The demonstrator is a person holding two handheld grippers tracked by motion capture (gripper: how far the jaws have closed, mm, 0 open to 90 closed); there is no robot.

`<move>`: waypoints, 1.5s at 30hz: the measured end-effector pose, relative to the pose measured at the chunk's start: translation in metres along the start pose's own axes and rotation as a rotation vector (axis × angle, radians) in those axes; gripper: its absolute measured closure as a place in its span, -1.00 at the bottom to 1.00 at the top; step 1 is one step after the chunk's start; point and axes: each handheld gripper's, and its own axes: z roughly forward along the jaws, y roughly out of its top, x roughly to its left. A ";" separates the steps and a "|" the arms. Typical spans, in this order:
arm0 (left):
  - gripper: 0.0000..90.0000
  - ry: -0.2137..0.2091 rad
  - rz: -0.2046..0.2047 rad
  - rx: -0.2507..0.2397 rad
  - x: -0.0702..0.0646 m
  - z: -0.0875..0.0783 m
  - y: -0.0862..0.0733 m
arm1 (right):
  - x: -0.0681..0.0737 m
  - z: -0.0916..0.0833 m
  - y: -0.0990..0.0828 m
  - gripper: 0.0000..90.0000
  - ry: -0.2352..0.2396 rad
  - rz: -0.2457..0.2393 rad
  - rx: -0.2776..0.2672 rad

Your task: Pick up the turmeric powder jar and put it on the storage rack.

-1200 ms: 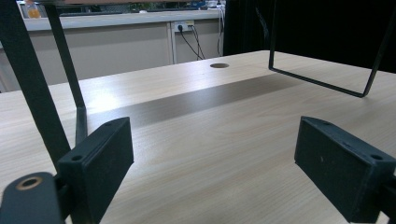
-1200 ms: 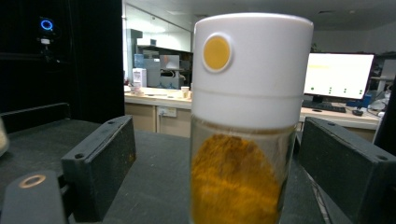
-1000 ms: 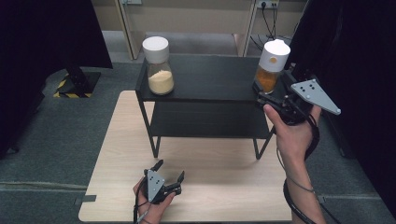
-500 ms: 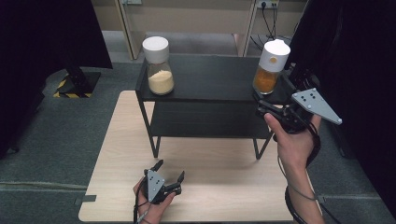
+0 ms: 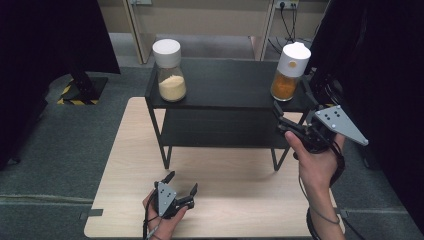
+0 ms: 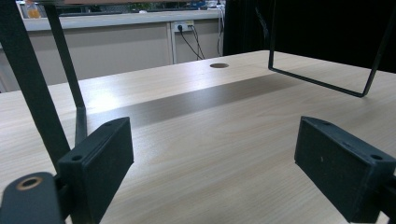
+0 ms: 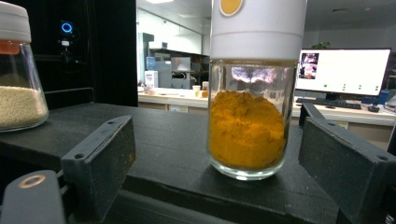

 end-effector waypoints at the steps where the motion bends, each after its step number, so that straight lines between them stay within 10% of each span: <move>1: -0.75 0.000 0.001 0.000 0.000 0.000 0.000 | 0.000 -0.001 -0.001 -0.74 0.000 0.000 -0.001; 45: -0.75 0.000 0.004 0.000 0.000 0.000 0.000 | 0.004 -0.025 -0.041 -0.75 0.040 -0.020 0.060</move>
